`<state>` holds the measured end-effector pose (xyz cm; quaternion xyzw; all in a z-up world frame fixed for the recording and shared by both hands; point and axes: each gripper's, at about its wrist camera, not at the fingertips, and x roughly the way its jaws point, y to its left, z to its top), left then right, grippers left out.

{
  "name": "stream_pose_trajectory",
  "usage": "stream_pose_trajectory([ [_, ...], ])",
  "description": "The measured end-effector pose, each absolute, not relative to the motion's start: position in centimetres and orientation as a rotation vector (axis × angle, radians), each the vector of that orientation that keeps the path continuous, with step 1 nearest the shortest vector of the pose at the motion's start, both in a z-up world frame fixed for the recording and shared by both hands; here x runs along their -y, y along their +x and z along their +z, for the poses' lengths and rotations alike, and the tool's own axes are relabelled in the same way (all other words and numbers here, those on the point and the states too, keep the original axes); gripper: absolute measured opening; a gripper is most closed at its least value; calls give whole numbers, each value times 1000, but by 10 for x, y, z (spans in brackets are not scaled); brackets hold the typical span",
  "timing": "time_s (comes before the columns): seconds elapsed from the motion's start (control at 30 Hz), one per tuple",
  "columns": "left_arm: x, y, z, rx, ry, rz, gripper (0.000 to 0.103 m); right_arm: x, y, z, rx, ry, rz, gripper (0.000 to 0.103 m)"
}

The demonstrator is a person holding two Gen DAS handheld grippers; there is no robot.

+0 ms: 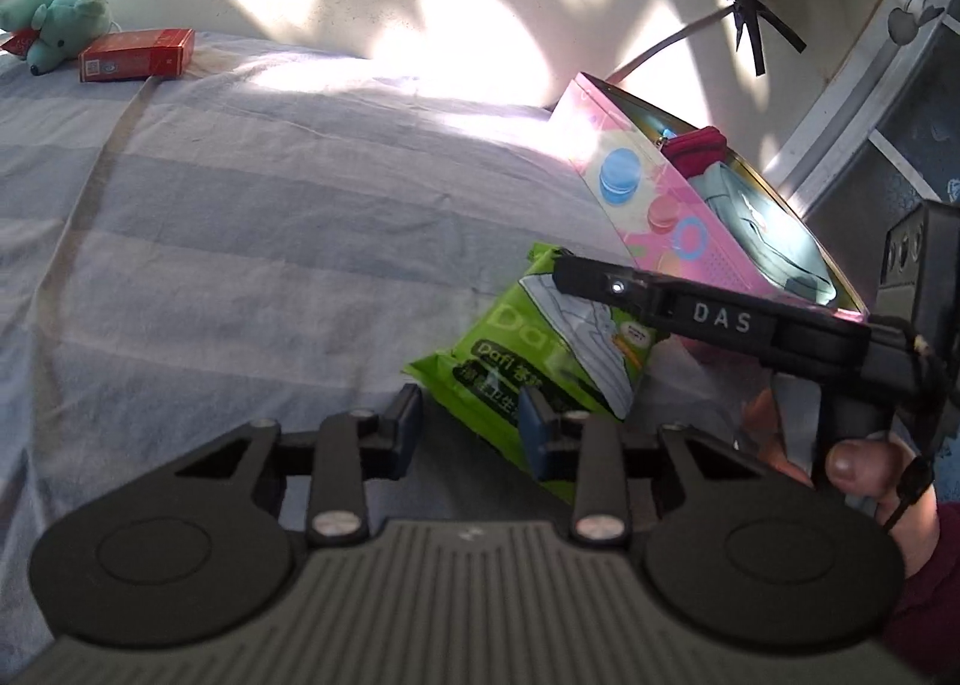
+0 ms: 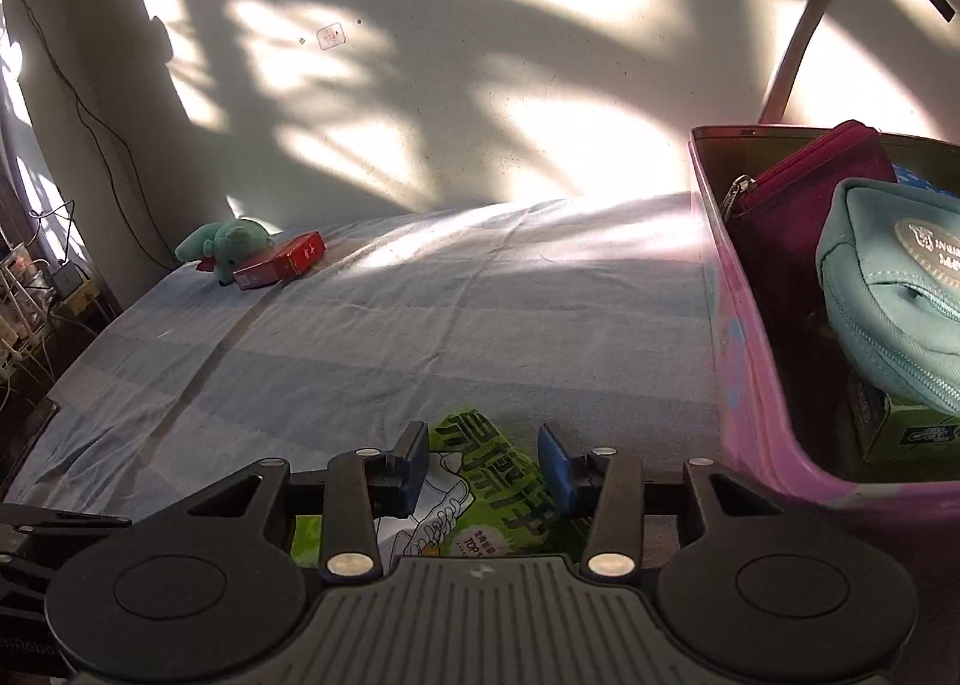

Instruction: Organize objects

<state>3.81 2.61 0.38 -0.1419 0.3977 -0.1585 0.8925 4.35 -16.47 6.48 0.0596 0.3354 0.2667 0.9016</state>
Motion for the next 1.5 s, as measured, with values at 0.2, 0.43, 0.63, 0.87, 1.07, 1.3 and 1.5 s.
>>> stream_pose_trajectory([
  [0.2,-48,39,7,-829,-301,-337,37,194,-7,69,-683,267,638,43],
  [0.43,-55,27,19,-797,-324,-412,53,216,-31,70,-611,276,619,45],
  [0.63,-44,33,19,-806,-303,-407,53,220,-22,60,-649,350,623,46],
  [0.87,-42,40,2,-842,-320,-419,41,211,-26,52,-685,311,653,49],
  [1.07,-21,34,15,-821,-276,-472,26,199,-33,54,-645,255,664,35],
  [1.3,12,51,66,-702,-261,-556,26,234,-32,101,-434,249,579,32],
  [1.5,80,79,92,-631,-162,-641,27,283,-18,123,-307,221,422,33],
])
